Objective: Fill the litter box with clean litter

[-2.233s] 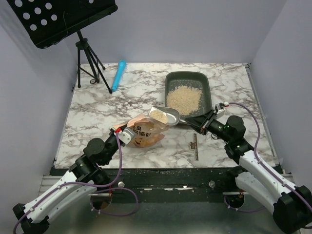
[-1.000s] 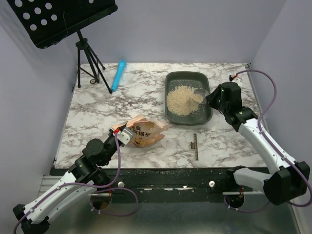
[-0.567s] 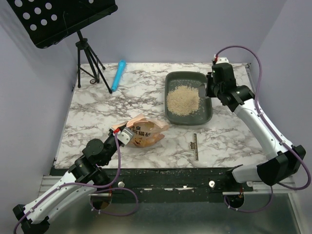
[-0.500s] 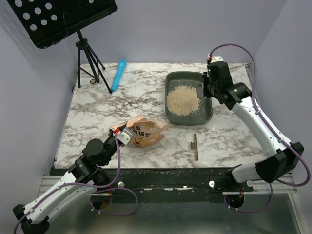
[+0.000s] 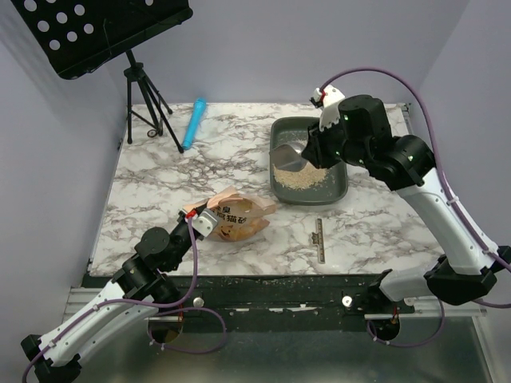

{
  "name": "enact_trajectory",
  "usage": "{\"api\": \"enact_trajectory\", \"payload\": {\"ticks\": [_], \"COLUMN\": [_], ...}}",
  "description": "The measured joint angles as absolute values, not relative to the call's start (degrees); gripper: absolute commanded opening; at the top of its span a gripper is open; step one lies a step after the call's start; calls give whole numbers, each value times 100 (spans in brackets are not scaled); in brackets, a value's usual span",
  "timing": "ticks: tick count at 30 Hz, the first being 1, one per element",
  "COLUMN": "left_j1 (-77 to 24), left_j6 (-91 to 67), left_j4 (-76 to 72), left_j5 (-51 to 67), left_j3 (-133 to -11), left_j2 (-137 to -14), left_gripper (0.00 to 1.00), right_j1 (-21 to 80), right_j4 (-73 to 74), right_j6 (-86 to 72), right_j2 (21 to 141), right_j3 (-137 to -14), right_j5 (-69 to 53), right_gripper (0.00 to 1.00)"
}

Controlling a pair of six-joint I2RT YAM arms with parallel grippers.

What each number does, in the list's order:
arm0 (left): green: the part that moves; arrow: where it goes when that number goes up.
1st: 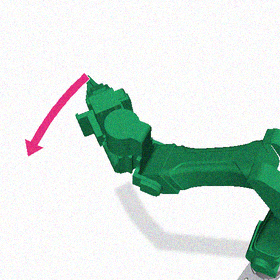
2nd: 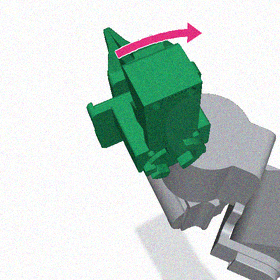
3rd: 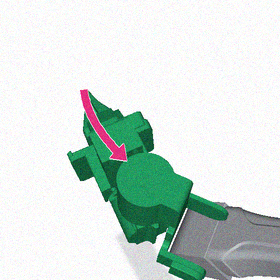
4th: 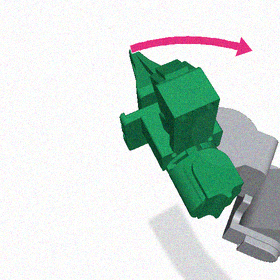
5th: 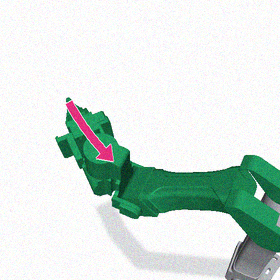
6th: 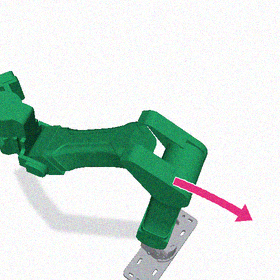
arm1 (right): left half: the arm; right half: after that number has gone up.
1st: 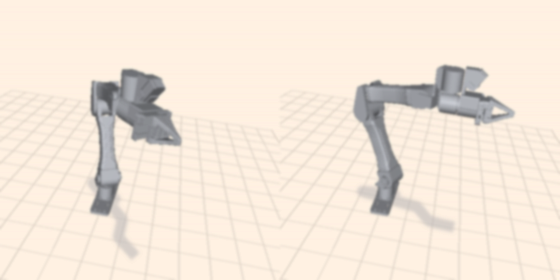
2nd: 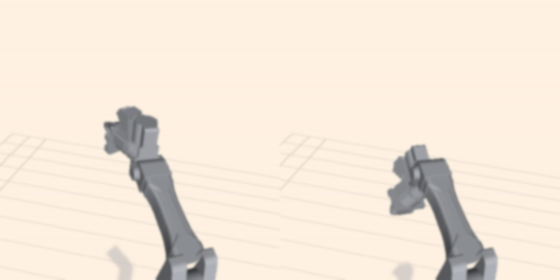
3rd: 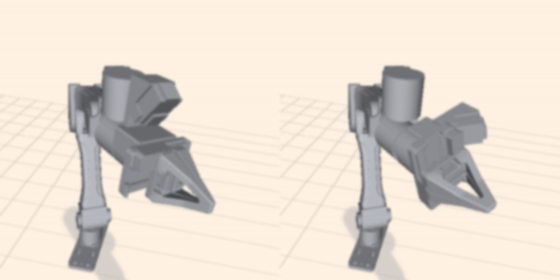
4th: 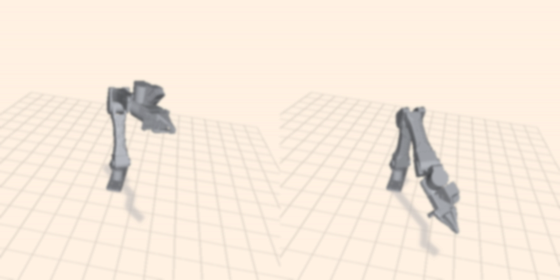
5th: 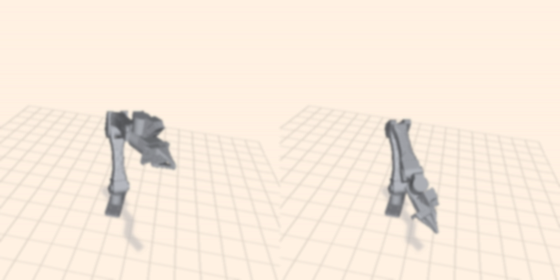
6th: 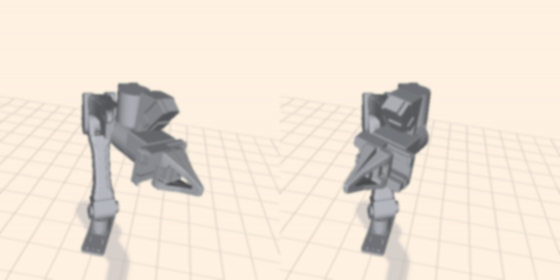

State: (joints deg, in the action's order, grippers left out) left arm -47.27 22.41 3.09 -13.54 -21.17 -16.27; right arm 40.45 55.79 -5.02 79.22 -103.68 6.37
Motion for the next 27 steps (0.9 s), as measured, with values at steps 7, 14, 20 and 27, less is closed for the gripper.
{"api": "enact_trajectory", "payload": {"ticks": [7,14,20,27], "left_j1": [-4727,-4727,-4727,-4727], "left_j6": [2241,2241,2241,2239], "left_j4": [309,309,309,311], "left_j5": [-1352,-1352,-1352,-1350], "left_j3": [-2117,-2117,-2117,-2117], "left_j2": [-1627,-1627,-1627,-1627], "left_gripper": [0,0,0,0], "right_j1": [4296,4475,4637,4842], "right_j4": [5666,5553,5339,5183], "right_j6": [-261,10,167,303], "right_j2": [7697,7717,7942,8543], "right_j3": [-10073,-9730,-9583,-9572], "right_j5": [-624,-1378,-1800,-1988], "right_gripper": [0,0,0,0]}}
